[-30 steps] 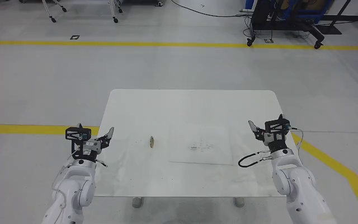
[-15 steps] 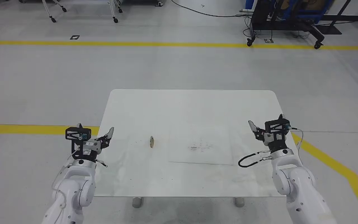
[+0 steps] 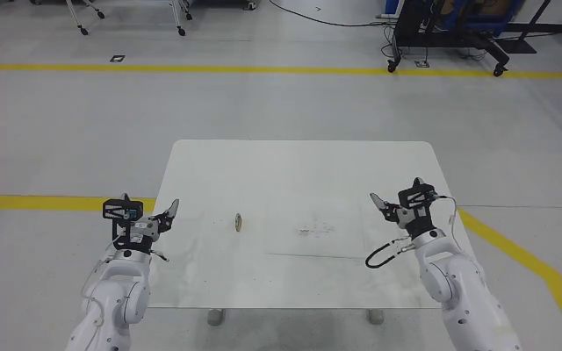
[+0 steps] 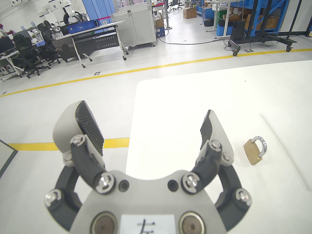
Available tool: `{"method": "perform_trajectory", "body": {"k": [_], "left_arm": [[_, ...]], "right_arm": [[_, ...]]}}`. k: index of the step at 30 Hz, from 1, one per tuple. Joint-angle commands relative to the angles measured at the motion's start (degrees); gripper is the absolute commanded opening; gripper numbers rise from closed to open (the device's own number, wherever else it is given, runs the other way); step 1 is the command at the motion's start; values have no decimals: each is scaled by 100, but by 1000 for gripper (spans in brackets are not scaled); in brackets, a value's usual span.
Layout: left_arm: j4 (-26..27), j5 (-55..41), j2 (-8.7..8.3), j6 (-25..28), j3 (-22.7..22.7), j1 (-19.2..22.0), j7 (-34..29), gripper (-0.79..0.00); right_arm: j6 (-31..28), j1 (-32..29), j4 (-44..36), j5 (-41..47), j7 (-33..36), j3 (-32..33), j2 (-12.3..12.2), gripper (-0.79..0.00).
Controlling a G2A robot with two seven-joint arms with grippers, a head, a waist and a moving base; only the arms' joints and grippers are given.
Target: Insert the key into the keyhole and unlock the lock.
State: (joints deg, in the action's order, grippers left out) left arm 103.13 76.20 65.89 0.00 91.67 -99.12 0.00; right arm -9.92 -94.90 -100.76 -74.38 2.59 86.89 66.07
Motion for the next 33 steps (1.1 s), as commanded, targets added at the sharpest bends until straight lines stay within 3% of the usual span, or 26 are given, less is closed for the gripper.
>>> {"method": "perform_trajectory", "body": {"k": [1,19,26,33], "left_arm": [[0,0,0,0,0,0,0,0],[0,0,0,0,0,0,0,0],[0,0,0,0,0,0,0,0],[0,0,0,0,0,0,0,0]], "right_arm": [[-176,140,72,63,41,-229,21,0],[-222,303,194,125,200,-389,42,0],[-2094,968,957,1022,357,-857,54,0],[-4075,2182,2484,1397,445,-1914,179,0]]}}
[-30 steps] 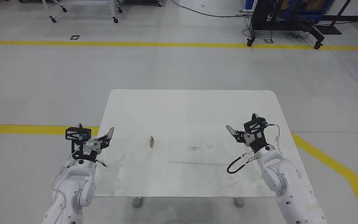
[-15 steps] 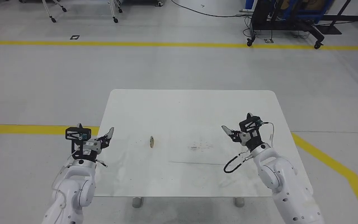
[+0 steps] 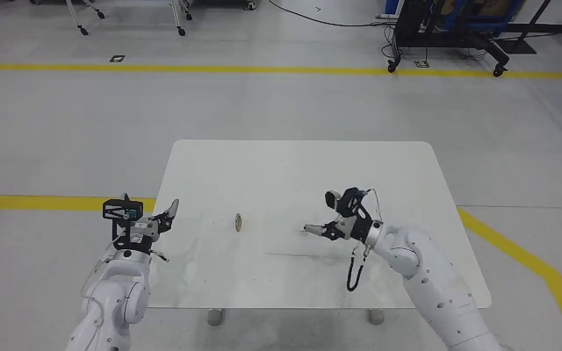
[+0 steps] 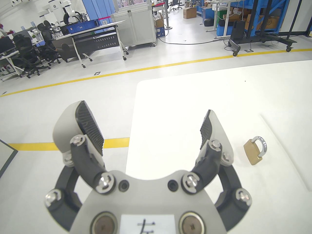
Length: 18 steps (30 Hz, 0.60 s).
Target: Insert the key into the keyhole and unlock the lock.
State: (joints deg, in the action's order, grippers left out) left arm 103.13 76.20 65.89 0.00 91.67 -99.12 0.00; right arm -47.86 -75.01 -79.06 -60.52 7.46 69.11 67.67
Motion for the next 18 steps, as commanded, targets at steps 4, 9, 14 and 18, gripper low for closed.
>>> {"method": "perform_trajectory", "body": {"k": [4,9,14,18], "left_arm": [[0,0,0,0,0,0,0,0],[0,0,0,0,0,0,0,0],[0,0,0,0,0,0,0,0],[0,0,0,0,0,0,0,0]], "right_arm": [[-1014,757,1151,-183,-286,-575,100,0],[-646,1140,1468,-1299,-103,-940,122,-126],[-199,1332,1547,-1889,15,-1228,172,-400],[-20,1359,1462,-2300,-136,-1341,165,-542]]}}
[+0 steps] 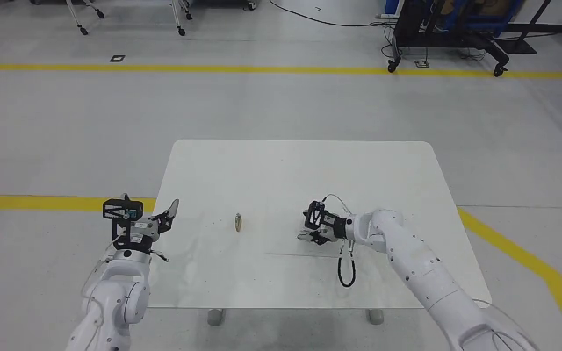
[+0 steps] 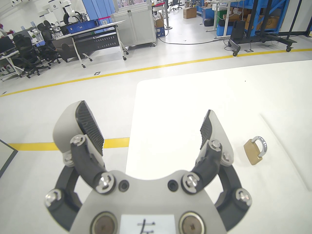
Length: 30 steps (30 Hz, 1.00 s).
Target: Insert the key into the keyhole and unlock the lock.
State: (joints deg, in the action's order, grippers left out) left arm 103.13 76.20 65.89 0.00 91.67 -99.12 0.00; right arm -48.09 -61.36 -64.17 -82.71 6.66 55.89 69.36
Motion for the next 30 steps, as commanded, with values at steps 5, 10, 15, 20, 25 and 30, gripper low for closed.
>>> {"method": "perform_trajectory", "body": {"k": [5,10,15,20,25,30], "left_arm": [[0,0,0,0,0,0,0,0],[0,0,0,0,0,0,0,0],[0,0,0,0,0,0,0,0],[0,0,0,0,0,0,0,0],[0,0,0,0,0,0,0,0],[0,0,0,0,0,0,0,0]], "right_arm": [[202,-42,-118,-463,-231,-29,-47,-785],[-20,-39,-187,-599,-272,-4,-98,-785],[-143,-22,-325,-675,-344,26,-138,-785],[-139,-38,-536,-774,-372,72,-179,-785],[-271,-51,-763,-765,-552,205,-240,-785],[-715,-156,-1062,-239,-1261,511,-320,-785]]}}
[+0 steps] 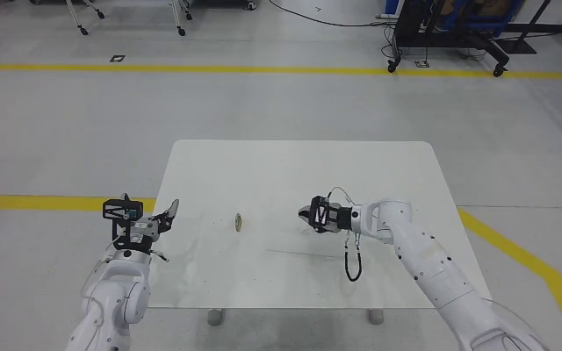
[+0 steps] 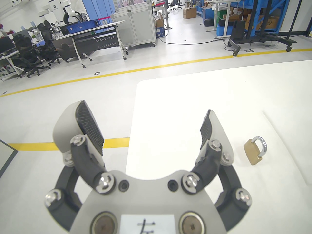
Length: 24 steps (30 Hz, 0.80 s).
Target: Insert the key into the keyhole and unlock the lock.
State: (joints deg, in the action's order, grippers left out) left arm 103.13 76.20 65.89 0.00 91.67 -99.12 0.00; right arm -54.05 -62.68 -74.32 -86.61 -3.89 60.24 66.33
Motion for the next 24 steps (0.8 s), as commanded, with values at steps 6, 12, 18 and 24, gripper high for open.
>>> {"method": "perform_trajectory", "body": {"k": [6,12,18,24], "left_arm": [[0,0,0,0,0,0,0,0],[0,0,0,0,0,0,0,0],[-103,-968,50,135,25,28,-40,0],[78,-2733,140,1342,-688,308,-643,0]], "right_arm": [[-395,-172,-97,785,-991,374,-75,-785],[-395,-172,-97,785,-991,374,-75,-785],[-395,-292,-136,1118,-1298,318,-52,-785],[-395,-390,-63,1770,-2491,-49,-61,-785]]}}
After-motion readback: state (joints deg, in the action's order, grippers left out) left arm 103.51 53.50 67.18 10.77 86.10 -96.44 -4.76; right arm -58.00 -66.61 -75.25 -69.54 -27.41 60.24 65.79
